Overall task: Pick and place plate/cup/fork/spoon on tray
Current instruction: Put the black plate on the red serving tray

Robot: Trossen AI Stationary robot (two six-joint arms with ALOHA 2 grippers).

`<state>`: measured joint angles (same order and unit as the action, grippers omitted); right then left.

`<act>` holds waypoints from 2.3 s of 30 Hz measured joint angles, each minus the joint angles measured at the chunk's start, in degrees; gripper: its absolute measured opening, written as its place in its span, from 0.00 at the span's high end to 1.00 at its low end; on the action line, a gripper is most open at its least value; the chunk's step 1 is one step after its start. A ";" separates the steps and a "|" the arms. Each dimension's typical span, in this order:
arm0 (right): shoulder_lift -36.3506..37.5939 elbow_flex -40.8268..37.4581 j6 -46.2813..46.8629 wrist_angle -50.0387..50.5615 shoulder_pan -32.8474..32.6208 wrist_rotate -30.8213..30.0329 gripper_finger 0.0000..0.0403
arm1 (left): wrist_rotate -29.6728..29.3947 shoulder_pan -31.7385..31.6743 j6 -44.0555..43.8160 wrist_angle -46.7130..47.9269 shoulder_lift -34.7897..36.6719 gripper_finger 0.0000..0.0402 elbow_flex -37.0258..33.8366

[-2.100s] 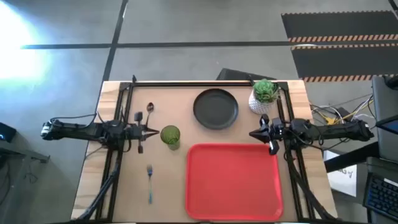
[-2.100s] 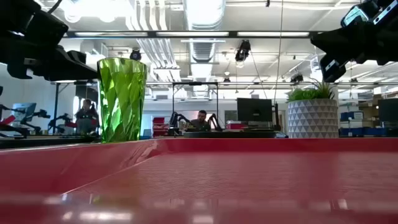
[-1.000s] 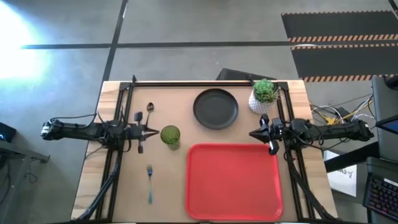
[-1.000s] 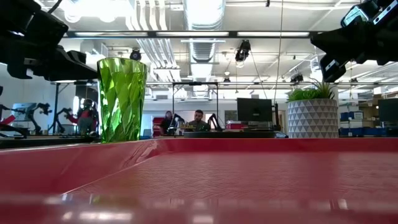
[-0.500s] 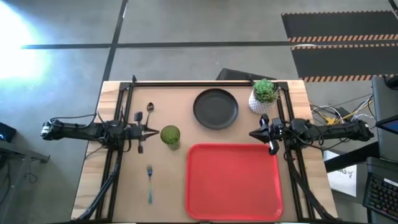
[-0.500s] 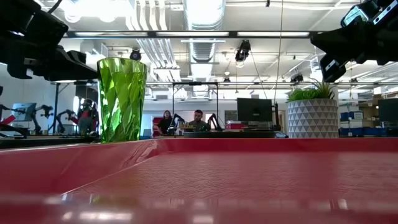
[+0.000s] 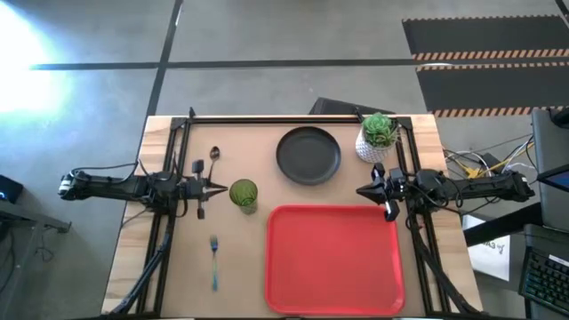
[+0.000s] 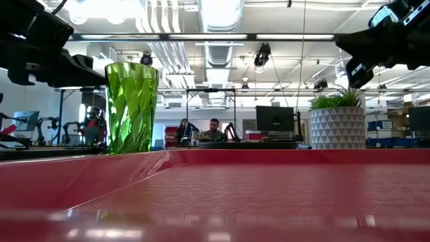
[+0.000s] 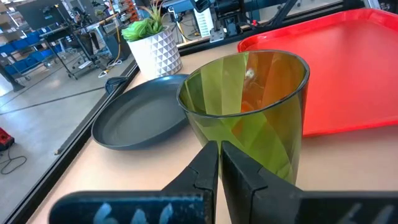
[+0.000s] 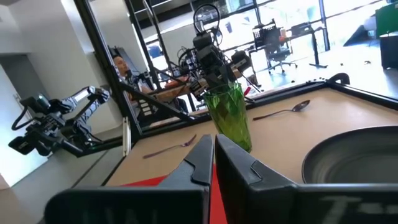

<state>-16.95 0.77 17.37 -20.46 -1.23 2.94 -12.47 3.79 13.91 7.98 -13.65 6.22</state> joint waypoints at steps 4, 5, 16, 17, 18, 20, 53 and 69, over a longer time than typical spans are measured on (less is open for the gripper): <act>-0.02 0.01 3.00 0.73 -0.01 0.00 0.98 | 0.00 0.00 0.00 0.01 0.00 1.00 0.00; -0.02 0.00 3.85 0.82 -0.01 0.02 0.98 | 0.00 -0.01 0.00 0.00 0.01 1.00 0.00; 0.00 0.01 6.07 -7.25 -0.01 -0.02 0.98 | 0.00 0.00 0.00 -0.01 0.00 1.00 0.00; -0.01 0.00 6.14 -7.84 0.00 -0.02 0.98 | 0.00 0.00 0.00 -0.01 0.01 1.00 0.00; -0.02 0.01 6.75 -8.55 0.02 -0.04 0.98 | 0.00 0.00 0.00 0.01 0.00 1.00 0.00; 0.00 0.01 9.30 -9.58 0.02 -0.16 0.98 | 0.00 -0.03 0.76 -0.01 0.01 1.00 0.00; -0.04 0.01 19.18 -11.61 0.02 -9.18 0.98 | 4.99 -0.03 -42.84 -13.77 -1.85 1.00 0.02; -0.02 -0.01 19.58 -19.21 0.02 -10.14 0.98 | -0.90 -0.02 -28.10 -20.51 -12.20 0.94 17.87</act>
<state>-16.97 0.76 36.95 -39.67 -1.21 -7.20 -13.37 3.77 -14.19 -12.53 -25.84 24.08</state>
